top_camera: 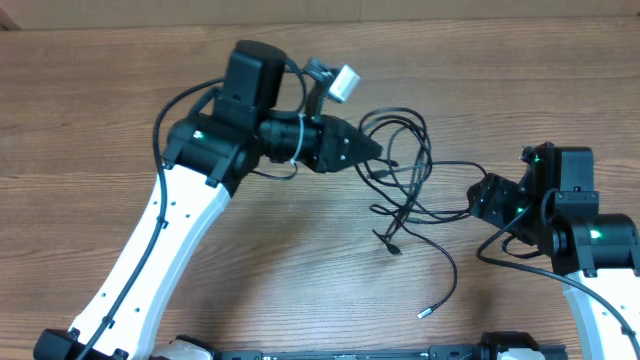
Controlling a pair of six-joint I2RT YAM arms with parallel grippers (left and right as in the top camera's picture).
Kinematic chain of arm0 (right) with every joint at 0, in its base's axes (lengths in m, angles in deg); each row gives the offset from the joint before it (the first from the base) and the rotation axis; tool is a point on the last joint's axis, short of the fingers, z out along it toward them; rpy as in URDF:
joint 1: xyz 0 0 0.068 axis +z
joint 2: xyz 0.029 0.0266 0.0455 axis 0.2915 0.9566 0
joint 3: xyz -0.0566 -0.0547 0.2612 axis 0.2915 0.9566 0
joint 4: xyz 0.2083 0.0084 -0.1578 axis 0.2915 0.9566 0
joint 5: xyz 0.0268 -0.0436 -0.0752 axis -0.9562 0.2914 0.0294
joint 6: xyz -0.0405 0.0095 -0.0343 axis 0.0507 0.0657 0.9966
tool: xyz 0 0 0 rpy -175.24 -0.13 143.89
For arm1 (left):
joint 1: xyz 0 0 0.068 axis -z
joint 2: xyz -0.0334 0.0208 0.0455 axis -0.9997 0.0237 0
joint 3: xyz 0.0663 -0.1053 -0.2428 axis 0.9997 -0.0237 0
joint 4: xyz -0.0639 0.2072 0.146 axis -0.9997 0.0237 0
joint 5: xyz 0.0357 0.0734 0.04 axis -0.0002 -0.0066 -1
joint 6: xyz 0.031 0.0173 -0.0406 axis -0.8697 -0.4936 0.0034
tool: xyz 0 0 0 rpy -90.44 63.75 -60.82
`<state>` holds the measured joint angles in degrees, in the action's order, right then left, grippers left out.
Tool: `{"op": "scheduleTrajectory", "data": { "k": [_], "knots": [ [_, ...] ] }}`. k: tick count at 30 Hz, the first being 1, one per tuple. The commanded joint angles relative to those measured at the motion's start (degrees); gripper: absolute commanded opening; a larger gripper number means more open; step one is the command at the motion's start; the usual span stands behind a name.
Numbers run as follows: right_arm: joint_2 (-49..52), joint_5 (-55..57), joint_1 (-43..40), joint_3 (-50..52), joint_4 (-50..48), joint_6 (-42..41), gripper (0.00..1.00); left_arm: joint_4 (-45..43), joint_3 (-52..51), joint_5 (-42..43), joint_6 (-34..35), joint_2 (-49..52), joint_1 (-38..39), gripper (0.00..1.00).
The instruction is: Untangle cables
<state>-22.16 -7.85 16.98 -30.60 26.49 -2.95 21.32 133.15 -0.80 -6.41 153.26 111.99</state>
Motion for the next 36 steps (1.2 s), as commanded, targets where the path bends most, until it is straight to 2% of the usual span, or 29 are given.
{"op": "scheduleTrajectory", "data": {
  "k": [1,3,9,24,32,36],
  "knots": [
    [-0.1,3.4,-0.1,-0.3,0.5,-2.1,0.70,0.2,0.7,1.4,0.7,-1.5,-1.6,0.04],
    [-0.1,3.4,-0.1,-0.3,1.1,-2.4,0.70,0.2,0.7,1.4,0.7,-1.5,-1.7,0.04],
    [-0.1,7.9,-0.1,-0.3,3.3,-4.9,0.79,0.1,0.7,1.3,0.7,-1.5,-3.5,0.04],
    [0.0,10.4,-0.2,-0.3,5.2,-5.3,0.82,2.0,0.7,4.3,0.6,-2.2,-16.8,0.04],
    [0.0,9.5,-0.1,-0.3,4.4,-6.3,0.86,4.9,0.7,4.2,-1.6,-2.1,-16.9,0.04],
    [0.0,6.4,-0.1,-0.3,3.5,-6.2,0.91,6.4,0.7,4.2,-3.8,-2.1,-15.6,0.04]
  ]
}}
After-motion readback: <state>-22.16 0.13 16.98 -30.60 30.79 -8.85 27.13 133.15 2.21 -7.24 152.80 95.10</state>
